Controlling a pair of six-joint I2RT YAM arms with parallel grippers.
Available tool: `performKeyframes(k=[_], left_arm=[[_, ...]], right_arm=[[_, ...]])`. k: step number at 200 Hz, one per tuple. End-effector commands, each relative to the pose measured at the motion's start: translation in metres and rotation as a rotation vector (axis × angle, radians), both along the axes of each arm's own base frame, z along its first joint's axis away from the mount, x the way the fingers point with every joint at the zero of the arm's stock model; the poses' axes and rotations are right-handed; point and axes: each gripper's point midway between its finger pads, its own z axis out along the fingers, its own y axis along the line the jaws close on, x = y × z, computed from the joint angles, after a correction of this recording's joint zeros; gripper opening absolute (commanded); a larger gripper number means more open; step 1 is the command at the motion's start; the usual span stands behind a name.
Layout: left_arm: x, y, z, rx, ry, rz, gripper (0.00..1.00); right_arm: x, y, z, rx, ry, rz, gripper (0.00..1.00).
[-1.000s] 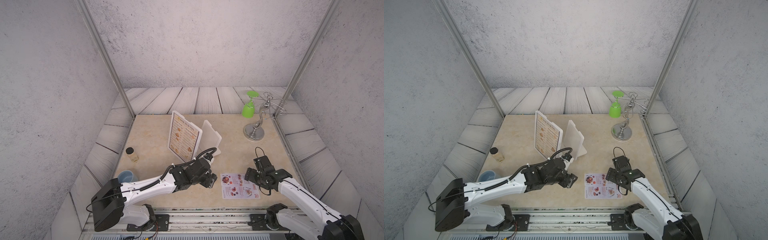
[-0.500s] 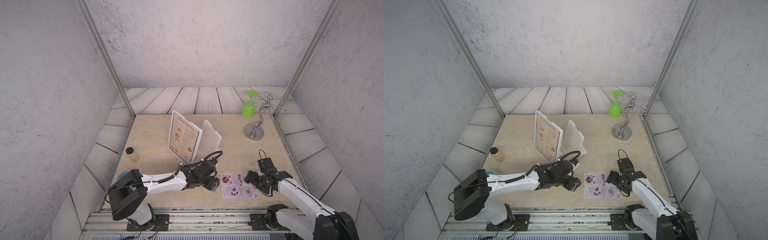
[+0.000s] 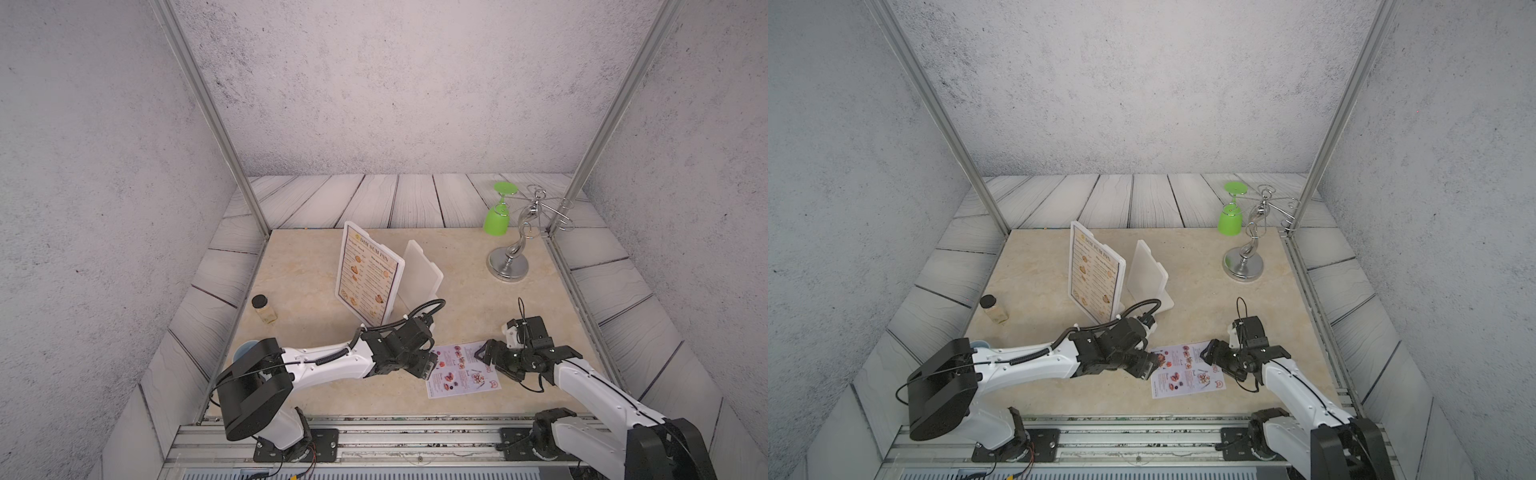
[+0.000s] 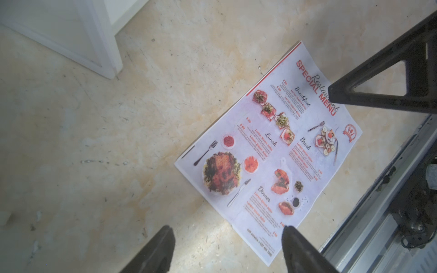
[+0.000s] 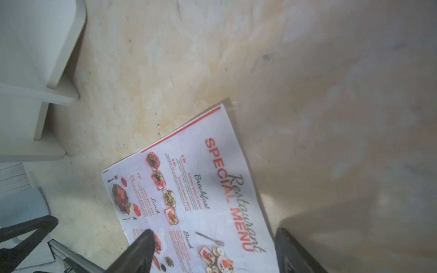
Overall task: Insert the menus into the narrow rack
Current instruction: Move the menu to the center of the board.
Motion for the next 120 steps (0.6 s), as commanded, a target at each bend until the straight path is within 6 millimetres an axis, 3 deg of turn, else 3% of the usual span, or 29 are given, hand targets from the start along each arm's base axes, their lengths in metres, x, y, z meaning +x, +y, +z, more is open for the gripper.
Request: performKeyframes(k=[1,120], left_arm=[[0.006,0.001,0.001,0.021,-0.011,0.015,0.75],[0.003,-0.008,-0.031,0.058,0.060,-0.005,0.63]], right_arm=[[-0.018,0.009,-0.011,0.054,0.063,0.038,0.80],[-0.020,0.033,0.006,0.191,0.000,0.126,0.73]])
